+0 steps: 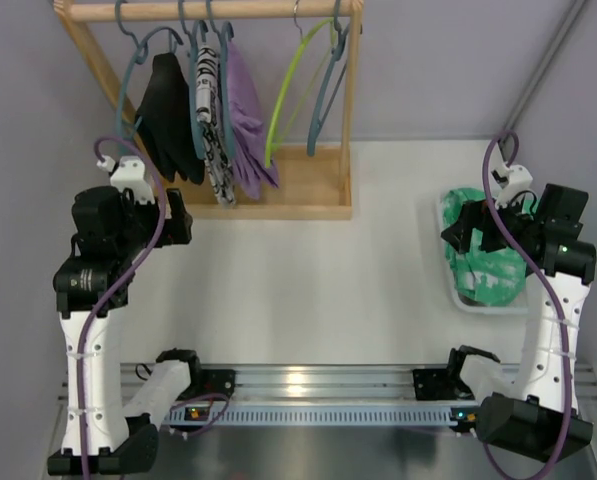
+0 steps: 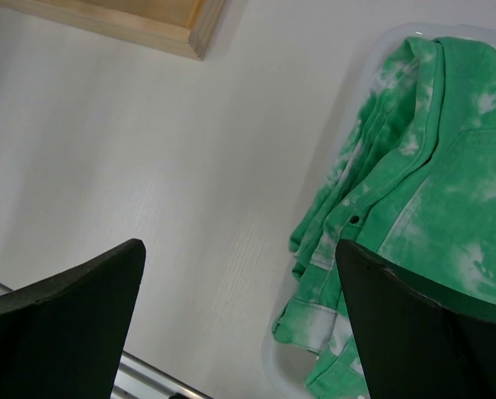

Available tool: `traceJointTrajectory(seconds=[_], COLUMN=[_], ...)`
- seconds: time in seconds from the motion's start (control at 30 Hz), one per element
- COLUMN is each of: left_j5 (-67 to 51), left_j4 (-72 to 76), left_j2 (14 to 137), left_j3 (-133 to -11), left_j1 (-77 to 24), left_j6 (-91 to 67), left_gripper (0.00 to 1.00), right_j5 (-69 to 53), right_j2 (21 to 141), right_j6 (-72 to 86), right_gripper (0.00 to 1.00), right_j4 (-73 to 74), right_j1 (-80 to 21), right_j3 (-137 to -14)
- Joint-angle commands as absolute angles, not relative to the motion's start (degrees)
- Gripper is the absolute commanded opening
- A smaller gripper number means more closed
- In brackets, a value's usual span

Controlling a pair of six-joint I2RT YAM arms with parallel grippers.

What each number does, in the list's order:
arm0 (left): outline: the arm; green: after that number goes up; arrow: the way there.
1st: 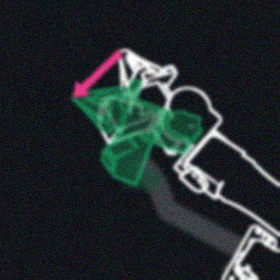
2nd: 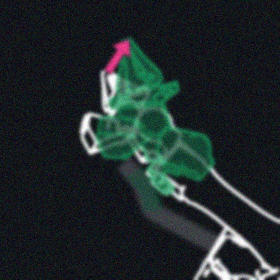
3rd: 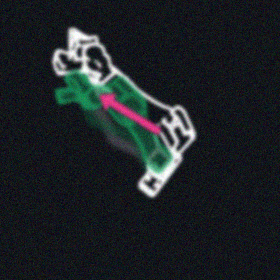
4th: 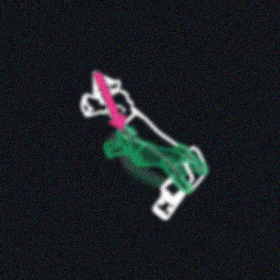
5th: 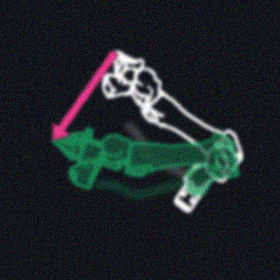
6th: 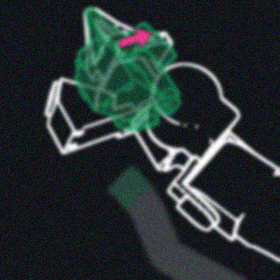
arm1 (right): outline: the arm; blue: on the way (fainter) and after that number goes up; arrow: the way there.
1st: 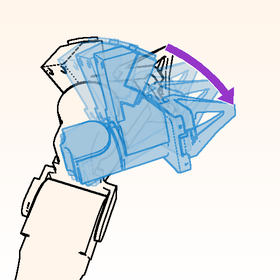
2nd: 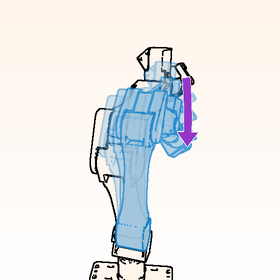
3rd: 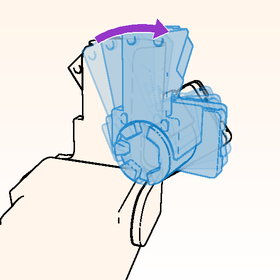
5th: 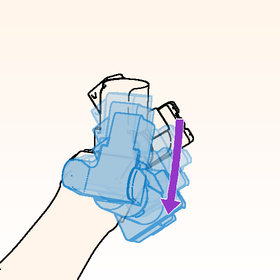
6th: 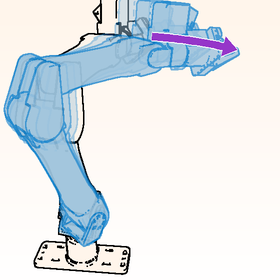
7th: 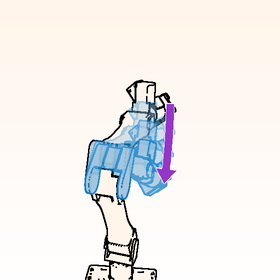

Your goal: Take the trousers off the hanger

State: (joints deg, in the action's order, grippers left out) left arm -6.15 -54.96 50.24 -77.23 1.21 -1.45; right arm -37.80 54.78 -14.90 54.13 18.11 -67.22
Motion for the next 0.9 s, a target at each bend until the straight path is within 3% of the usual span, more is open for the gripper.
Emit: traceJointTrajectory(seconds=[0.0, 0.2, 0.43, 0.63, 0.87], left_j5=[-2.7, -7.0, -22.3, -30.0, -34.6], left_j4=[-54.1, -54.1, -50.8, -41.6, -35.3], left_j2=[51.2, 56.2, 65.7, 70.3, 78.4], left_j3=[-84.3, -99.6, -113.0, -116.3, -119.1], left_j1=[2.2, 2.3, 2.4, 2.3, 2.2], left_j6=[-4.6, -7.0, -14.7, -24.6, -36.4], left_gripper=[0.98, 0.96, 0.88, 0.85, 0.71], right_j5=[-39.5, -40.0, -40.4, -40.3, -40.5], right_j2=[55.2, 56.4, 57.0, 57.2, 58.3], right_j6=[-14.8, -14.8, -15.1, -15.7, -14.7], right_gripper=[0.99, 0.99, 0.99, 0.99, 0.99], right_j4=[51.9, 51.9, 52.9, 53.7, 53.6], right_j1=[17.9, 17.8, 17.8, 17.8, 17.7], right_j3=[-69.3, -69.7, -69.9, -69.3, -70.4])
